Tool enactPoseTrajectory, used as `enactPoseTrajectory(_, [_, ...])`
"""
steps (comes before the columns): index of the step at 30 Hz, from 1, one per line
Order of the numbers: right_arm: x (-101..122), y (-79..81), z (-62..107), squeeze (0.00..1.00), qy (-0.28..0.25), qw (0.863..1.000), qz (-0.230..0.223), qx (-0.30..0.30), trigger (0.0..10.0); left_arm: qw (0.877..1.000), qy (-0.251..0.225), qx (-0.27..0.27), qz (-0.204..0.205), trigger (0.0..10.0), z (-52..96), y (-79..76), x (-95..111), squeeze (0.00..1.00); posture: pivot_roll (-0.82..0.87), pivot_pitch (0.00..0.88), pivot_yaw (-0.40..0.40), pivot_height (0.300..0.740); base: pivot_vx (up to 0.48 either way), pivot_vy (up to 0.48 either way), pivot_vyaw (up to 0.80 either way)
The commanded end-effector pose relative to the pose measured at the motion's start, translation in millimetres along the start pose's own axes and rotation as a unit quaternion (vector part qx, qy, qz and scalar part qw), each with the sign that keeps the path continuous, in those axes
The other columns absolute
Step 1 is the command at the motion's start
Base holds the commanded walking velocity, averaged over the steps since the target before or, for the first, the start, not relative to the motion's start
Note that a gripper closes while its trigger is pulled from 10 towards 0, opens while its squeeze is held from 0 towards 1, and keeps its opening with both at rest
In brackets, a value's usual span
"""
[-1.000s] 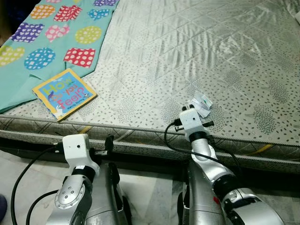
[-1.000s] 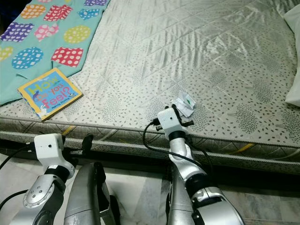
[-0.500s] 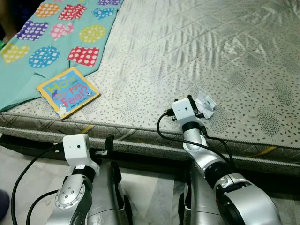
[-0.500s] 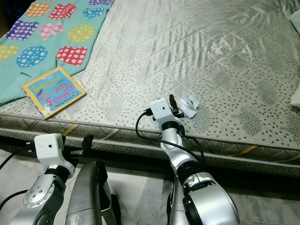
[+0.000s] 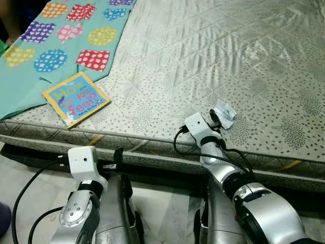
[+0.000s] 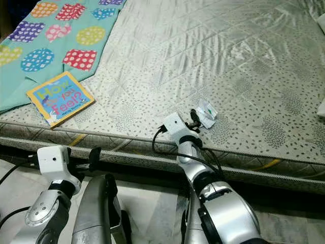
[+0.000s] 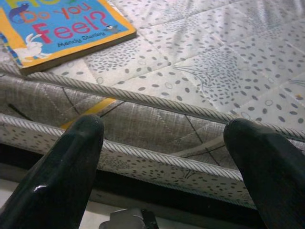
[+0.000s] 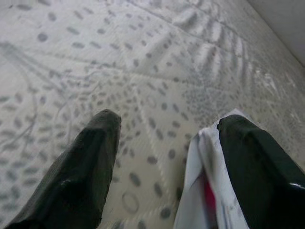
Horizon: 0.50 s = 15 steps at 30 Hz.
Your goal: Clean up the room
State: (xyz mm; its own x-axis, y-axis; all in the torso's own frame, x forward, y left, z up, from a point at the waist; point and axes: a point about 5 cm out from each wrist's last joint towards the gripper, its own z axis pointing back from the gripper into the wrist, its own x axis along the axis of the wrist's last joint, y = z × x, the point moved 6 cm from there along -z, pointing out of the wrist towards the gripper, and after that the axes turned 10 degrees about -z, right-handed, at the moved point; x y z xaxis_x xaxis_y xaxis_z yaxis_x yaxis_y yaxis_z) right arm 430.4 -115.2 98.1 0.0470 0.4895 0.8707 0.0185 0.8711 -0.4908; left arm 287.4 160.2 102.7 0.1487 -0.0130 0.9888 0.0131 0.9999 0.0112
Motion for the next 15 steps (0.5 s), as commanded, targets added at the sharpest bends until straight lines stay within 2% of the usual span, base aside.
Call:
enactPoseTrajectory(1, [-9, -2.5, 1.0, 0.00, 0.021, 1.000, 0.000, -0.007, 10.0, 1.000, 0.009, 0.007, -0.007, 10.0, 2.9, 4.8, -4, 0.00, 0.16, 0.244, 0.063, 0.530, 0.000, 0.000, 0.00])
enactPoseTrajectory(2, [-12, -8.3, 0.2, 0.00, 0.029, 0.999, -0.003, -0.015, 10.0, 1.000, 0.008, 0.007, -0.007, 10.0, 2.9, 4.7, -4, 0.00, 0.16, 0.241, 0.062, 0.530, 0.000, 0.000, 0.00])
enactPoseTrajectory(15, [-33, -36.0, -1.4, 0.00, 0.071, 0.997, -0.008, -0.041, 10.0, 1.000, 0.007, 0.012, -0.011, 10.0, 5.3, 8.5, -3, 0.00, 0.18, 0.233, 0.056, 0.530, 0.000, 0.000, 0.00])
